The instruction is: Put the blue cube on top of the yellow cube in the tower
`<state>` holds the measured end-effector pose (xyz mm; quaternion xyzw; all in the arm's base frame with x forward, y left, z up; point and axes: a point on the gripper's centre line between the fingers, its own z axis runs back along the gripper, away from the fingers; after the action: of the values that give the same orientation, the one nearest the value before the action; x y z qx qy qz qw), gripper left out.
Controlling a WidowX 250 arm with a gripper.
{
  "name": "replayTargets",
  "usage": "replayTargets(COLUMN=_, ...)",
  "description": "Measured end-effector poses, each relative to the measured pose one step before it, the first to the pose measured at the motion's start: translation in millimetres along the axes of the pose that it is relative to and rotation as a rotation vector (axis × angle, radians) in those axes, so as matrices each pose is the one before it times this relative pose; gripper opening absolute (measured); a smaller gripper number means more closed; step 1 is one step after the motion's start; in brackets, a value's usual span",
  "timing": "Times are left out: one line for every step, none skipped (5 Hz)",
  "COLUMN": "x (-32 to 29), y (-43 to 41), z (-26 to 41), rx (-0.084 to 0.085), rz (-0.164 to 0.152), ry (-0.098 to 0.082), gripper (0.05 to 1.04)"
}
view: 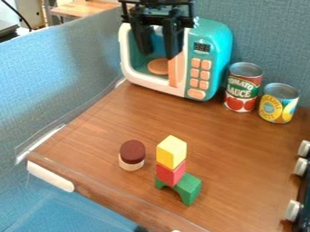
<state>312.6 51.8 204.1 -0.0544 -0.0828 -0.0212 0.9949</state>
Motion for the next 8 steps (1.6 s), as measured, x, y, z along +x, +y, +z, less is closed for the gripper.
replayTargets(x=-27.23, y=-14.44, z=3.66, rx=-0.002, rz=-0.0578, ry=0.0569, gripper=0.597)
replayTargets(x=-19.03, y=-11.48, z=-18.66, rx=-0.0165, rz=-0.0411, ry=0.0661, gripper=0.597)
replayTargets(x=-2.22, y=-5.99, z=-18.37, rx=0.0186, rz=-0.035, ry=0.0519, gripper=0.597)
replayTargets(x=5.37, y=1.45, z=-28.65, rx=0.0192, rz=-0.0136, ry=0.0666, gripper=0.597)
replayTargets(x=7.33, y=-1.46, z=-16.15, rx=0.016, rz=-0.0129, ry=0.035, gripper=0.597)
replayTargets(x=6.11, y=-2.07, z=-11.24, rx=0.0121, rz=-0.0147, ry=0.0217, gripper=0.597)
replayTargets(x=0.64, y=-1.99, z=-0.89, rx=0.0031, rz=-0.0037, ry=0.0042, gripper=0.597)
replayTargets(x=-0.37, y=0.04, z=-0.38, rx=0.0087, rz=0.0009, ry=0.0041, gripper=0.597)
